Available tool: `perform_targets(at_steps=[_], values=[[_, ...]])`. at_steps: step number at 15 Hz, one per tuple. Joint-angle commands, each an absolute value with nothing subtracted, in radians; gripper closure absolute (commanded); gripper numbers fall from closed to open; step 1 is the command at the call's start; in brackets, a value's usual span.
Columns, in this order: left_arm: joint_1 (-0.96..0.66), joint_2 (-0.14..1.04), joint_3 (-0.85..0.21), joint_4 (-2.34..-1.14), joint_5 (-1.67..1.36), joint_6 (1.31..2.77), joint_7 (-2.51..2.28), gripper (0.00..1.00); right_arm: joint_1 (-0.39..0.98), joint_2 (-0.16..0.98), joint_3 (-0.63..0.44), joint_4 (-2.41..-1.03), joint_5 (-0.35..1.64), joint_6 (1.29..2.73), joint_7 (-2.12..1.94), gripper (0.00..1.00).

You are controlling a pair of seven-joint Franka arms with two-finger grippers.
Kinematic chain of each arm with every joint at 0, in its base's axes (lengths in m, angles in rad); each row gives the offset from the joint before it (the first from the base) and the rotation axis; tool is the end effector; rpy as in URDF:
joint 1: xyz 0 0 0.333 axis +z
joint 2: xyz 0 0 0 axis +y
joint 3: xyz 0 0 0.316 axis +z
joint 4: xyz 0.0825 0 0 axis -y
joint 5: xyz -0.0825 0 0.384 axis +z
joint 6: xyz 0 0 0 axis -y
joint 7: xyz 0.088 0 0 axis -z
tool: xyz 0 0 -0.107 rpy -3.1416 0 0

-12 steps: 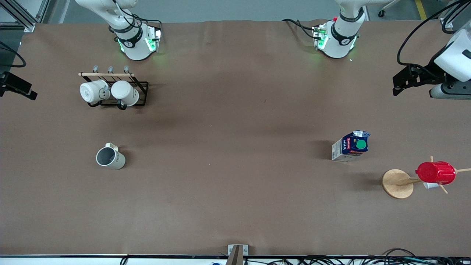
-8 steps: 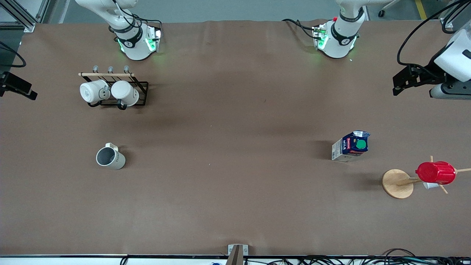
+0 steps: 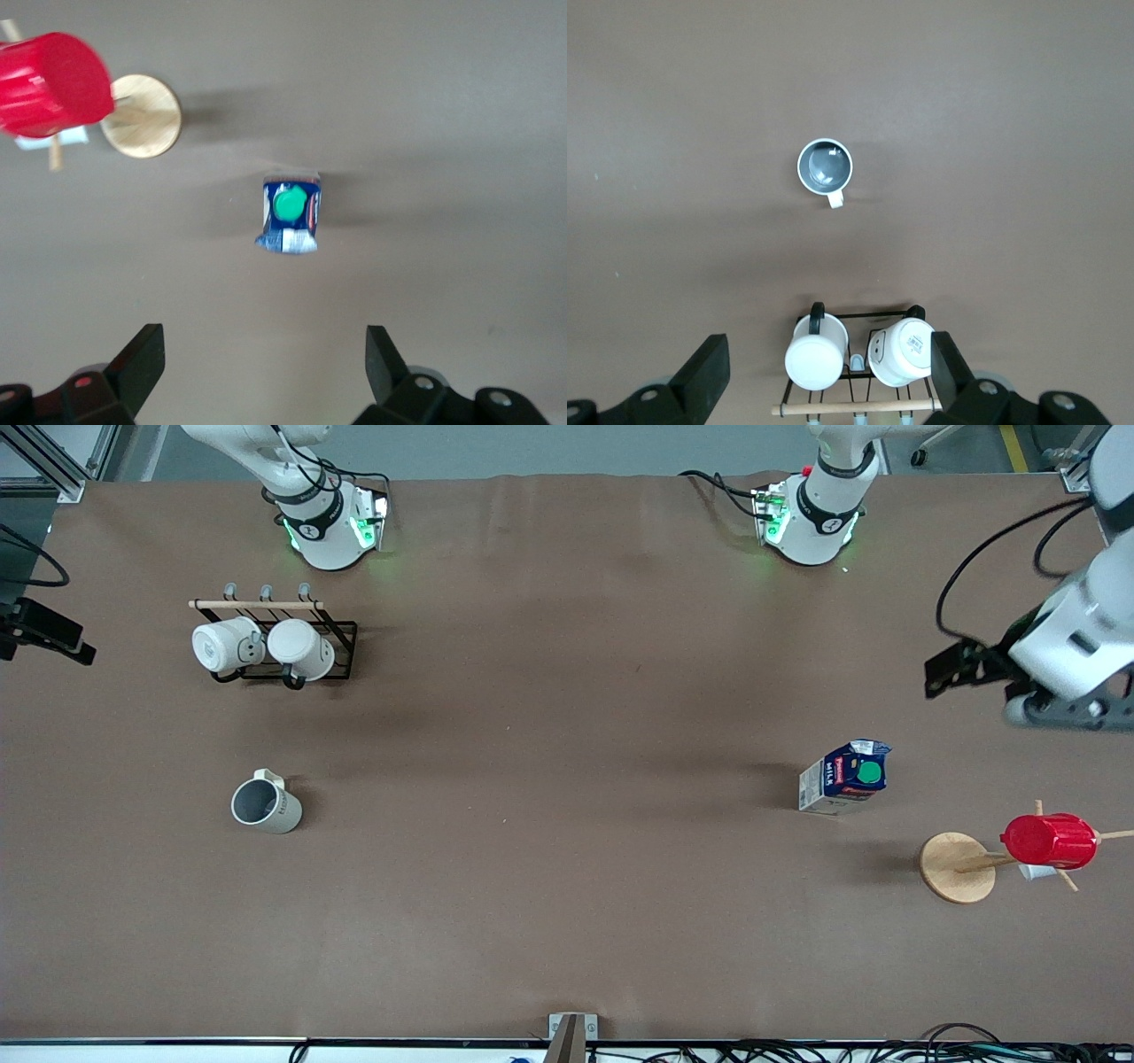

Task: Place cup and milk on table
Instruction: 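Move the left gripper toward the milk carton while the right gripper reaches the mug, then grasp the milk carton with the left gripper while the right gripper grasps the mug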

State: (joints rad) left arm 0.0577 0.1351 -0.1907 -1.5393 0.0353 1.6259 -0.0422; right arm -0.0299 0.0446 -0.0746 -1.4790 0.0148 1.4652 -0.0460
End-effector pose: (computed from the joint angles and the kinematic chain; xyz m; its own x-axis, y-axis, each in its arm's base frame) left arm 0.5930 -0.0686 0.5676 0.9947 -0.0920 -0.0456 -0.0926 -0.9956 -0.0115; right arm 0.5550 -0.0554 0.6337 0.9967 -0.0569 -0.0576 -0.0578 -0.9982 -0.0141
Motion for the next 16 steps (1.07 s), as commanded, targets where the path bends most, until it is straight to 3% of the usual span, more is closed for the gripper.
perform_targets(at_steps=[1, 3, 6, 10, 16], values=[[0.058, 0.121, -0.189, -1.673, 0.043, 1.764, -0.072, 0.0, -0.032, 0.152, -0.075, -1.502, 0.02, 1.537, -0.095, 0.0], [0.06, 0.123, -0.187, -1.764, 0.052, 1.877, -0.08, 0.0, -0.026, 0.19, -0.074, -1.599, 0.02, 1.688, -0.13, 0.0], [0.061, 0.126, -0.187, -1.885, 0.051, 2.037, -0.081, 0.0, -0.011, 0.207, -0.074, -1.819, 0.018, 2.028, -0.187, 0.0], [0.061, 0.176, -0.189, -1.924, 0.052, 2.118, -0.081, 0.0, -0.005, 0.333, -0.072, -1.851, 0.018, 2.184, -0.258, 0.0], [0.061, 0.248, -0.187, -1.925, 0.052, 2.152, -0.078, 0.08, -0.006, 0.383, -0.072, -2.013, 0.017, 2.462, -0.337, 0.0]])
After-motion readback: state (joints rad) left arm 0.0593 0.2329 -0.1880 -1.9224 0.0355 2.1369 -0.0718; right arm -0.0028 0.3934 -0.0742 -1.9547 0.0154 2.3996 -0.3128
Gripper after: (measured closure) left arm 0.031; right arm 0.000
